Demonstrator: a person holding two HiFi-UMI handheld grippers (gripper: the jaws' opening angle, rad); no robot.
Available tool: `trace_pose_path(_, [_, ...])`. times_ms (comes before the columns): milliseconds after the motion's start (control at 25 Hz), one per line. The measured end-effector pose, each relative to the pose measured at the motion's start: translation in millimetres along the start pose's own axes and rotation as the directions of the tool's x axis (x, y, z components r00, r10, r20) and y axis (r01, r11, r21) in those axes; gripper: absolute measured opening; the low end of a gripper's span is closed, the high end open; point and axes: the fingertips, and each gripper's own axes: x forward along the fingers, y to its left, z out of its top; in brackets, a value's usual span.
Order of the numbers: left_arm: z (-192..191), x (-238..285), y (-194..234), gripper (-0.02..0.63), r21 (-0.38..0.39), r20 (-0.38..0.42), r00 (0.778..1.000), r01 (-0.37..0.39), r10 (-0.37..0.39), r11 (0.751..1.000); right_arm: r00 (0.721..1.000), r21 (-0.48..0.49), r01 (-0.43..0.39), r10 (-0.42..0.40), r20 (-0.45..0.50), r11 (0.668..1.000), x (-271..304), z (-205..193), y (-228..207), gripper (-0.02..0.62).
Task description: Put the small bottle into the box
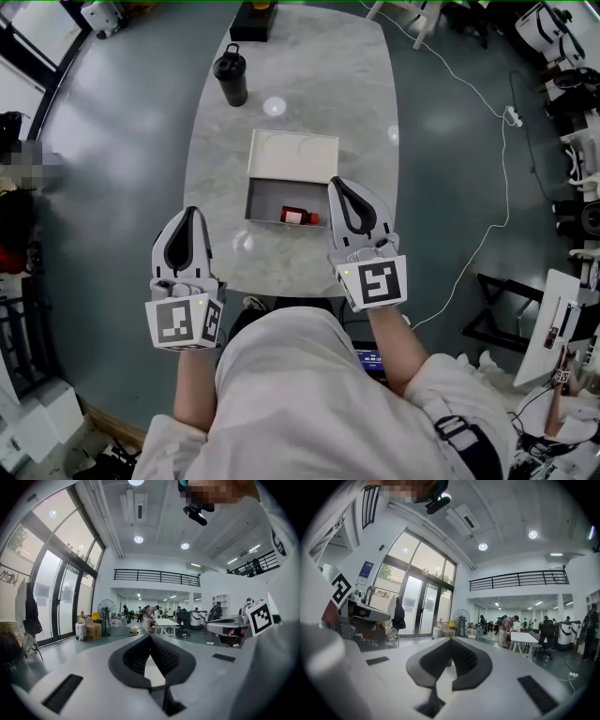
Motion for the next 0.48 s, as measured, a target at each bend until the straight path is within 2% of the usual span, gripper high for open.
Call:
trace_pose_path(200, [0.1, 5.4, -5.8, 0.023, 0.001, 0.006, 1.0, 0.027, -0.027, 1.0, 0.998, 0.0, 0.023, -0.023, 0.053, 1.0, -0.2, 12.0, -2.9, 0.025])
trace_pose_path(480, [-0.7, 8.3, -9.7, 0.023, -0.001, 0.005, 0.999, 0.042, -0.042, 0.999, 0.998, 0.0, 0.035, -0.035, 0.053, 0.999, -8.4, 19.5, -3.5, 0.025])
